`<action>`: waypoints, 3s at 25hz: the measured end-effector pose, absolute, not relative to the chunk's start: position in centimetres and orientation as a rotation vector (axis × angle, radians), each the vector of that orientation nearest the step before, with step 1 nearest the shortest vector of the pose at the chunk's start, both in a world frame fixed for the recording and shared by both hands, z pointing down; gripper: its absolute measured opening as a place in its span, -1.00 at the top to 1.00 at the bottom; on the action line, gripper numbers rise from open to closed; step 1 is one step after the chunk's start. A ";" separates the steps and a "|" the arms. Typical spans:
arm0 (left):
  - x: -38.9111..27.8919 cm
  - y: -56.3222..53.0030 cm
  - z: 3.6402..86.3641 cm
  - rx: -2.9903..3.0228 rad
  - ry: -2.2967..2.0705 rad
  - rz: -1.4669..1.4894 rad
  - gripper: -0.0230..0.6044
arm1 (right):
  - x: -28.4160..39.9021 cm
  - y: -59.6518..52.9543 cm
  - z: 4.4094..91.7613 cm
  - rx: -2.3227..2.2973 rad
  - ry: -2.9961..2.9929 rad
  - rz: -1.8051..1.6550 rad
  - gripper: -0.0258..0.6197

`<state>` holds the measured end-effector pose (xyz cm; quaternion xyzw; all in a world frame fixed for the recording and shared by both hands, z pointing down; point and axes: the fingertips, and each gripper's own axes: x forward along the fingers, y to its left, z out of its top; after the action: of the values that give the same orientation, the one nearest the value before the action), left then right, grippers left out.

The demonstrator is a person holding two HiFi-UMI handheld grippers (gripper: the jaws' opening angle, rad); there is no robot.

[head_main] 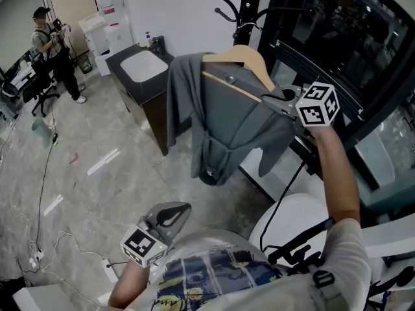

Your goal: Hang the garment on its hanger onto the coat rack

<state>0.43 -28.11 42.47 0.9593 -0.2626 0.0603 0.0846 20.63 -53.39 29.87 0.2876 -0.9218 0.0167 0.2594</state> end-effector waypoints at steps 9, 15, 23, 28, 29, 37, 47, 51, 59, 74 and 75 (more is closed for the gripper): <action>1.4 -32.0 43.0 2.815 -0.850 0.202 0.92 | 22.2 -61.5 33.8 0.744 -2.450 0.097 0.90; 2.0 -33.0 43.4 2.795 -0.858 0.225 0.92 | 23.2 -64.1 36.3 0.714 -2.426 0.130 0.90; 1.9 -33.0 43.5 2.775 -0.858 0.239 0.92 | 23.1 -65.0 38.0 0.692 -2.427 0.159 0.90; 1.0 -32.0 43.3 2.765 -0.867 0.236 0.92 | 23.3 -65.0 38.1 0.738 -2.411 0.108 0.84; 0.7 -31.6 43.2 2.762 -0.872 0.235 0.92 | 23.5 -65.1 37.9 0.767 -2.408 0.088 0.77; -3.2 -27.6 43.2 2.731 -0.918 0.229 0.92 | 26.8 -63.2 34.2 1.166 -2.385 -0.068 0.35; -8.0 -20.8 43.5 2.781 -0.875 0.212 0.92 | 24.8 -47.1 31.3 1.489 -2.295 -0.369 0.66; -9.7 -18.3 42.8 2.805 -0.864 0.213 0.92 | 20.2 -38.5 35.2 1.449 -2.359 -0.284 0.92; -10.5 -11.7 44.3 2.830 -0.742 0.198 0.92 | 12.2 -21.8 44.1 1.389 -2.442 0.066 0.92; -9.2 -5.2 45.1 2.870 -0.551 0.200 0.92 | 6.2 -7.2 47.6 1.304 -2.442 0.197 0.92; -9.1 -5.1 44.9 2.874 -0.547 0.195 0.92 | 6.1 -7.0 47.5 1.301 -2.442 0.195 0.92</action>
<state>-9.09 -5.11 44.94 0.9749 -0.1854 0.0662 0.1044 6.10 -6.96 47.49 0.4611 -0.8656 0.0691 0.1827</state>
